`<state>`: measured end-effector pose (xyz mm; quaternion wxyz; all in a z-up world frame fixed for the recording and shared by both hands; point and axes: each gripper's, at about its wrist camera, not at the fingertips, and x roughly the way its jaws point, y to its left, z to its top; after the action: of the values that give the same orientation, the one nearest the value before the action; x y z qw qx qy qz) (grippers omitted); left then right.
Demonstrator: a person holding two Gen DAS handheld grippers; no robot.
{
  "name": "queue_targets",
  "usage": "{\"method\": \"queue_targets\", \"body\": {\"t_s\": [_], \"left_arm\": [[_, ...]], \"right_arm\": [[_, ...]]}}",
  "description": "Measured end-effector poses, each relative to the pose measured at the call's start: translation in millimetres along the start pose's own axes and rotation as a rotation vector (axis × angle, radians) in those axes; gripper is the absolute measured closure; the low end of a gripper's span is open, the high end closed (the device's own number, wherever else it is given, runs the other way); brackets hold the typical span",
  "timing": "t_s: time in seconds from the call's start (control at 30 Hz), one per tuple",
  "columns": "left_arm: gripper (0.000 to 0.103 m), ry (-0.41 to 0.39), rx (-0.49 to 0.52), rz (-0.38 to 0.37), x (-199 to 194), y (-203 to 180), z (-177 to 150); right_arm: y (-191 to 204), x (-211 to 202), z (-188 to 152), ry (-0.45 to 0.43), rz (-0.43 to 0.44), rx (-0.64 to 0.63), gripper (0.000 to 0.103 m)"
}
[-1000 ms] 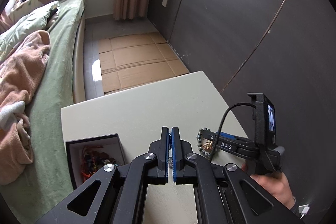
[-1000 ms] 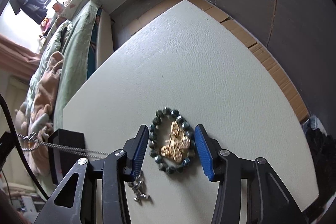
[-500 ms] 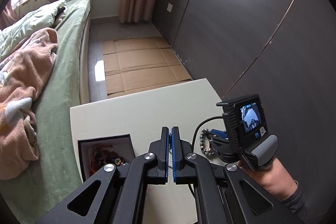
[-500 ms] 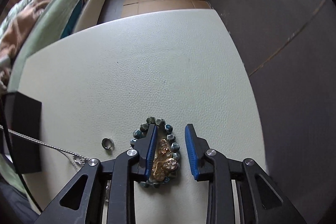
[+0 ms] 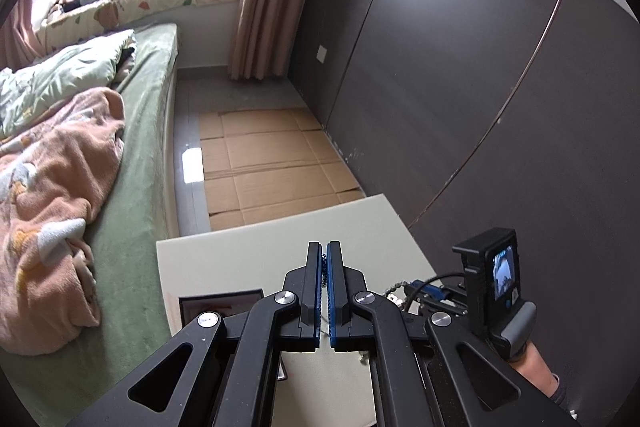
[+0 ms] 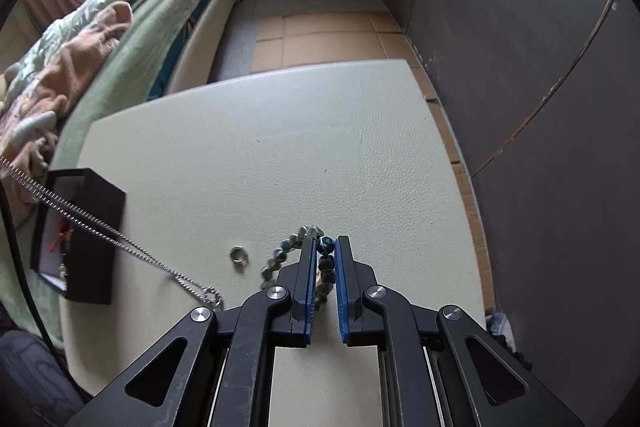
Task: Organize jewelry
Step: 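Lift the silver chain with the left tool while the right lifts the bead bracelet toward the box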
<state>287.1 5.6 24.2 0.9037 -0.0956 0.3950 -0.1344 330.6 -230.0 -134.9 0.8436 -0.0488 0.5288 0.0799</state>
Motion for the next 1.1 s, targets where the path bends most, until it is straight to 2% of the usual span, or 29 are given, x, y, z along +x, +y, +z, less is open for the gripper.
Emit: {"method": "queue_targets", "body": {"t_s": [0.2,0.37,0.6,0.77,0.93,1.1], "left_arm": [[0.101,-0.054,0.023,0.001,-28,-10,16],[0.101,-0.095,0.02,0.004,-50,-13,31],[0.103,-0.18,0.046,0.004,-93,-19,55],[0.103,-0.241,0.05,0.036,-121,-18,66],[0.103,-0.202,0.048,0.072,-114,-10,62],[0.103,-0.097,-0.015,0.091,-86,15,45]], "right_arm": [[7,-43,-4,-0.077,0.026,-0.019,0.093],[16,-75,6,-0.14,0.049,-0.037,0.093],[39,-106,19,-0.214,0.097,-0.056,0.093],[55,-126,22,-0.258,0.153,-0.068,0.093],[71,-130,23,-0.268,0.189,-0.091,0.093],[80,-119,21,-0.242,0.258,-0.084,0.093]]}}
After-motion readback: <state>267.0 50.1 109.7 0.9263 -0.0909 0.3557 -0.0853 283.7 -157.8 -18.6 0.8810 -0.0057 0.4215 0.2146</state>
